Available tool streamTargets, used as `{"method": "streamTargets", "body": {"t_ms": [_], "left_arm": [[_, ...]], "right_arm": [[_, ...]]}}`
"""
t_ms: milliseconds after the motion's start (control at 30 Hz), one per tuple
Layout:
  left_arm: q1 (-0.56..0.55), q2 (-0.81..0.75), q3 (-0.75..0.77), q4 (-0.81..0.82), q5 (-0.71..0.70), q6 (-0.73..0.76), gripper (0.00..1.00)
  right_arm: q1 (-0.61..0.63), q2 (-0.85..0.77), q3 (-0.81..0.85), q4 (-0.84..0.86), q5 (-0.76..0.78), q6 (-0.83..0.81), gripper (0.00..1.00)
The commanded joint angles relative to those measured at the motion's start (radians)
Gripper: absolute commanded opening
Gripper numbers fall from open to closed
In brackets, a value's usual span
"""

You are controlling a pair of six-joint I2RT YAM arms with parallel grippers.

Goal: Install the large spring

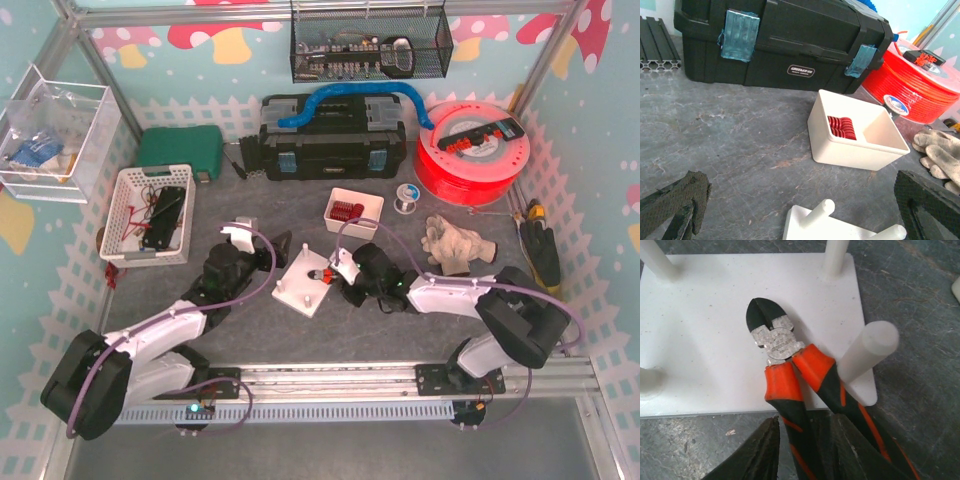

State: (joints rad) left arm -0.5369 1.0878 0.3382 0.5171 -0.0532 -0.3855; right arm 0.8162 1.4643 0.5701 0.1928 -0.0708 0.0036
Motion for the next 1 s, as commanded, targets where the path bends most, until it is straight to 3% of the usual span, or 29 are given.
{"method": "streamTargets", "body": {"t_ms": [0, 533, 967], "left_arm": [[0.004, -0.014, -0.008, 0.008, -0.014, 0.002, 0.99], [0.004, 0.011, -0.005, 0.029, 0.026, 0.0, 0.99], [0.003, 0.015, -0.005, 0.031, 0.027, 0.001, 0.99]], "right_arm": [[0.014, 0.027, 0.018, 0.022, -0.011, 0.002, 0.32], [0.051, 0.127, 0.025, 0.056, 0.028, -0.026, 0.31], [0.054, -0.058, -0.02, 0.095, 0.005, -0.094, 0.0]]}}
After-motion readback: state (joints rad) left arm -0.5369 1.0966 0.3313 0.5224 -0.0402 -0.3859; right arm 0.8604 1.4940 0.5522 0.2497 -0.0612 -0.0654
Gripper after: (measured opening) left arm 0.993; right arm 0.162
